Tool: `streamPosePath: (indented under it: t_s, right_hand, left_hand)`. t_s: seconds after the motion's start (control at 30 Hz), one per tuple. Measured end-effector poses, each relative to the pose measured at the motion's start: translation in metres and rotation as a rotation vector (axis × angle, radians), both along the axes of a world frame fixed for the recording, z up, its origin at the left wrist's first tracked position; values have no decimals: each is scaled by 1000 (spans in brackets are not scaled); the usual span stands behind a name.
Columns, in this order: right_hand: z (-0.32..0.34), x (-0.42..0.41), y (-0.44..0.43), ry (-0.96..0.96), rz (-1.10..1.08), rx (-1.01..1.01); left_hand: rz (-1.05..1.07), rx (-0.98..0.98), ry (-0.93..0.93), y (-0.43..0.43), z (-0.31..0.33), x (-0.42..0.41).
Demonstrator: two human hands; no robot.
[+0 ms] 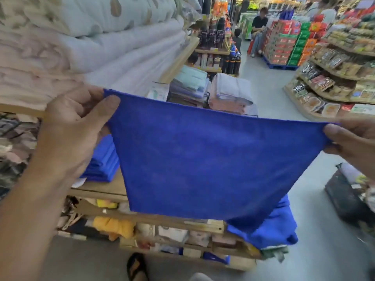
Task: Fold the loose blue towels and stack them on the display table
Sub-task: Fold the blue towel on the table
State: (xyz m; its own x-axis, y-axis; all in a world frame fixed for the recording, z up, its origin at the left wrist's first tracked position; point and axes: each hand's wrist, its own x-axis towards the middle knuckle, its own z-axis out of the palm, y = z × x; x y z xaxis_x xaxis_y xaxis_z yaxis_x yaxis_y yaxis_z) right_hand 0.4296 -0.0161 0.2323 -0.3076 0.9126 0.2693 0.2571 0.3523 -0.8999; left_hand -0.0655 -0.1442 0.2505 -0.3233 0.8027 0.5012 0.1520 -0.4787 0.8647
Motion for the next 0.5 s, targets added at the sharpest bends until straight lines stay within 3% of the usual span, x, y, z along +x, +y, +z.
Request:
streamPosePath:
  t_s: [0.27, 0.5]
  right_hand:
    - [-71, -58, -19, -51, 162, -172]
    - [-124, -82, 19, -225, -8, -211]
  left_hand:
    - [-18, -305, -116, -23, -104, -24]
    - [11, -489, -119, 19, -154, -39]
